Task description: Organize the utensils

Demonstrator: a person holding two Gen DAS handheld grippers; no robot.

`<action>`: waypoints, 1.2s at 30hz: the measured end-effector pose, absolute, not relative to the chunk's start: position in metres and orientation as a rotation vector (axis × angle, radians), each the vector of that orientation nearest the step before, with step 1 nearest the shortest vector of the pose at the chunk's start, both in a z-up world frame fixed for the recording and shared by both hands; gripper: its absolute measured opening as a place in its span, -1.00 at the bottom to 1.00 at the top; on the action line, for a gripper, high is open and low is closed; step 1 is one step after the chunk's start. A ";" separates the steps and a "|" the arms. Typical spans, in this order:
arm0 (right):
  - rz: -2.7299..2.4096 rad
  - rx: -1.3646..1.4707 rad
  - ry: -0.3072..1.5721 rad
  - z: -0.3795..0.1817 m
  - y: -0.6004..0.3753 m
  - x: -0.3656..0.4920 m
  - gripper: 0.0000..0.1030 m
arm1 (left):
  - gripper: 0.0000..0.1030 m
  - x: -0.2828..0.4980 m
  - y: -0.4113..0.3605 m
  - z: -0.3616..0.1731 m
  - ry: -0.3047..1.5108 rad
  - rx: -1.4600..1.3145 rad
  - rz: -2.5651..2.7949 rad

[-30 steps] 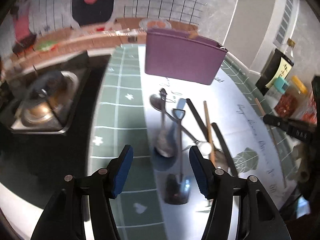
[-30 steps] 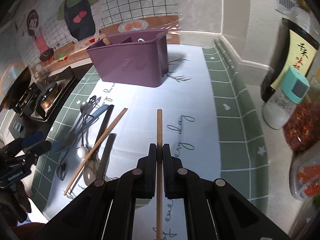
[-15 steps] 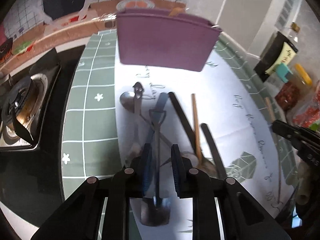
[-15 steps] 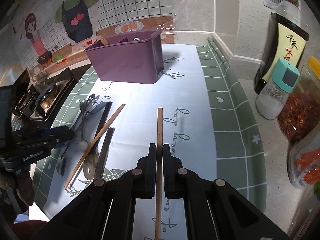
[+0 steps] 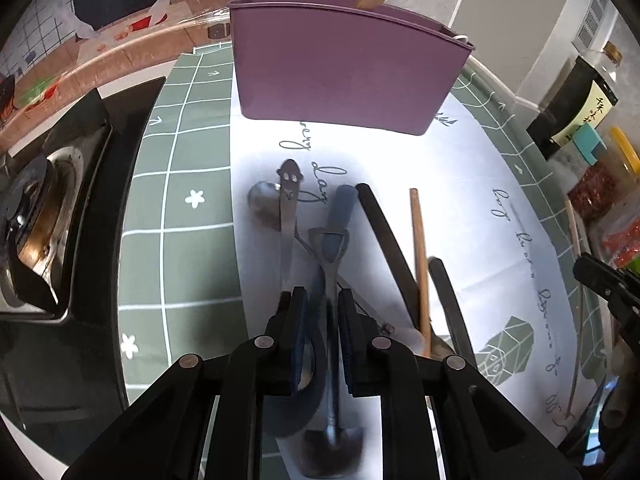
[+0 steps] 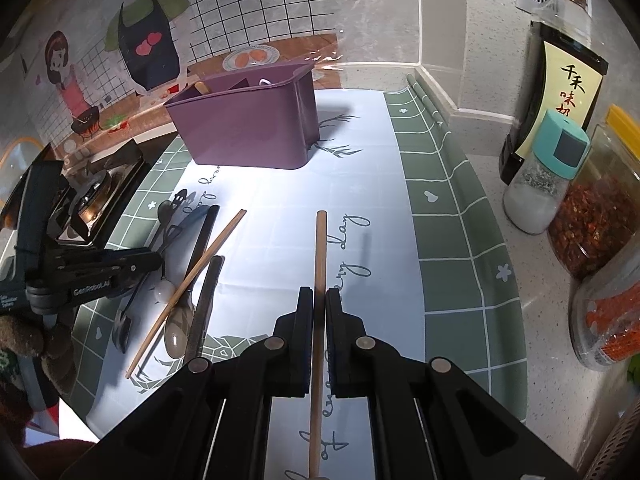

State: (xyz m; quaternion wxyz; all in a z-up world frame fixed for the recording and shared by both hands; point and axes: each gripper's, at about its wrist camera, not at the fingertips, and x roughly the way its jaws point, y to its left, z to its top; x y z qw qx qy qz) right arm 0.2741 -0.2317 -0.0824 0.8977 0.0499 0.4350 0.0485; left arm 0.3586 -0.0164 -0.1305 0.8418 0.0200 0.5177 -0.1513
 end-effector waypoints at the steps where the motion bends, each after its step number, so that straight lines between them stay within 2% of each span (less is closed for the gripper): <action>1: 0.102 0.101 0.902 -0.082 -0.230 0.274 -0.89 | -0.78 0.361 -0.016 -0.132 1.101 0.051 -0.319; 6: 0.106 0.090 0.892 -0.076 -0.226 0.275 -0.89 | -0.89 0.354 -0.008 -0.118 1.067 -0.008 -0.334; 14: 0.150 0.096 0.865 -0.066 -0.225 0.279 -0.89 | -0.90 0.330 0.007 -0.080 0.958 -0.087 -0.345; 20: 0.136 0.037 0.922 -0.082 -0.231 0.282 -0.84 | -0.91 0.319 0.019 -0.057 0.905 -0.146 -0.347; 27: 0.098 0.136 0.990 -0.105 -0.253 0.294 -0.79 | -0.91 0.312 0.030 -0.055 0.897 -0.175 -0.333; 36: 0.102 0.109 1.009 -0.119 -0.243 0.315 -0.79 | -0.91 0.305 0.035 -0.055 0.894 -0.180 -0.325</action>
